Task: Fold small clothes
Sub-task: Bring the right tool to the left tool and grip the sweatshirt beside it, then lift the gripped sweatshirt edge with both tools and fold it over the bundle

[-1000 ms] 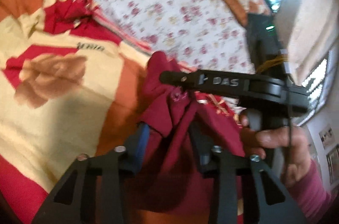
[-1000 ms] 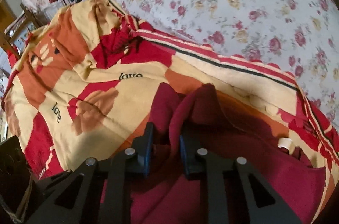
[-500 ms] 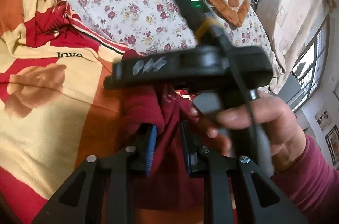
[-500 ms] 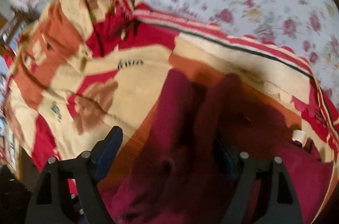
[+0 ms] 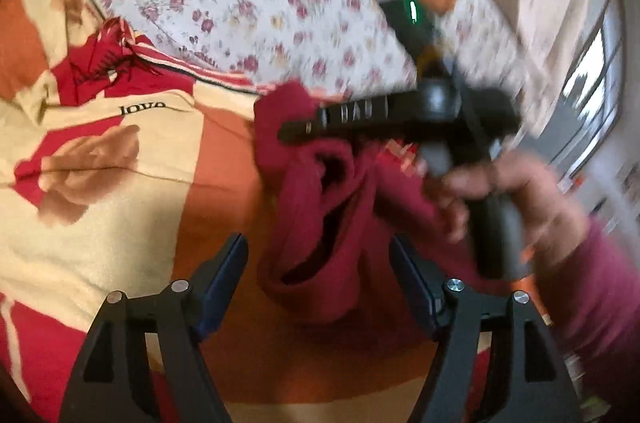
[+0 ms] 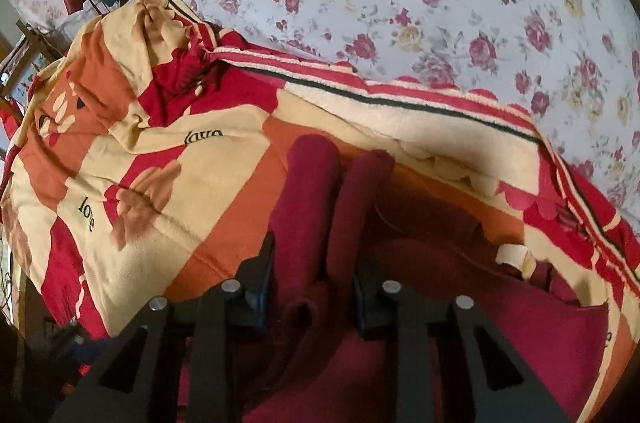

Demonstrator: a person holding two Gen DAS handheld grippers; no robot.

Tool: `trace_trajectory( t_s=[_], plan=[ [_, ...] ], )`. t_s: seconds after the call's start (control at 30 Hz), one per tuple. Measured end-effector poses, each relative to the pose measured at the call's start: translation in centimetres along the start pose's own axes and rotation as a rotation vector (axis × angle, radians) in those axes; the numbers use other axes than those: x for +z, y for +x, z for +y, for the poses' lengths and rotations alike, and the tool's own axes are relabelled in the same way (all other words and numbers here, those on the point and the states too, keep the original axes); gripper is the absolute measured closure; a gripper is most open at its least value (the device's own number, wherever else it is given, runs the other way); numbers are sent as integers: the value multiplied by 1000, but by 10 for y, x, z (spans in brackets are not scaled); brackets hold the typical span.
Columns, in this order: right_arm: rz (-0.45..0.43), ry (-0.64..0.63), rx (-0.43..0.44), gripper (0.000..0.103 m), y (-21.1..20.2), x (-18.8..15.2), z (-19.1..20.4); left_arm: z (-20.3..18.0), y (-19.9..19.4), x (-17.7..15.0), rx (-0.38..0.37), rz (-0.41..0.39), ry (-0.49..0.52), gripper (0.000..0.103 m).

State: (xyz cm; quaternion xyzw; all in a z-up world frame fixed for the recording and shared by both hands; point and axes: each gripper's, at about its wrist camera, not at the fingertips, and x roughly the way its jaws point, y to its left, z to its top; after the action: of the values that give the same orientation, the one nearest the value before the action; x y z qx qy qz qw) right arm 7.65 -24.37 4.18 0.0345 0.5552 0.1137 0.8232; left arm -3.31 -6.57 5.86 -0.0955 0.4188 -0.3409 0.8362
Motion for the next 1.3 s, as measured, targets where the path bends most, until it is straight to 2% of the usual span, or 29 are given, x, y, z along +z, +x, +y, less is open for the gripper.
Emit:
trace_trajectory(
  t_s=[0.1,0.23,0.3,0.37,0.4,0.5,0.63,0.8,1.1,1.3],
  plan=[
    [8,9,15,71,4,-1,3,-5,8,-1,2,12,18,51],
    [5,6,13,71,2,-3,5,9,6,4,-47,-38,-90,53],
    [-25,31,8,71,-5,-5,0,14,3,5,-73,-63,-122,77],
    [-36,30,8,73,-7,-6,-1,11,2,6,-82,-73,-116,84],
    [-53,6,-9,74,-12,-10,1,8,2,5,-73,-78,-97,92],
    [-67,-24,-25,80,-20,-14,4,-5,5,2,-30,-62,-61,100],
    [-75,-22,-23,82,-30,-18,0,-19,6,3,27,-39,-73,103],
    [-99,12,-16,82,-55,-24,-16,-51,2,4,65,-33,-3,103],
    [-136,24,-43,82,-92,-36,-37,-94,4,8,25,-27,27,103],
    [-174,31,-78,82,-124,-50,-61,-134,10,10,-46,4,82,103]
  ],
)
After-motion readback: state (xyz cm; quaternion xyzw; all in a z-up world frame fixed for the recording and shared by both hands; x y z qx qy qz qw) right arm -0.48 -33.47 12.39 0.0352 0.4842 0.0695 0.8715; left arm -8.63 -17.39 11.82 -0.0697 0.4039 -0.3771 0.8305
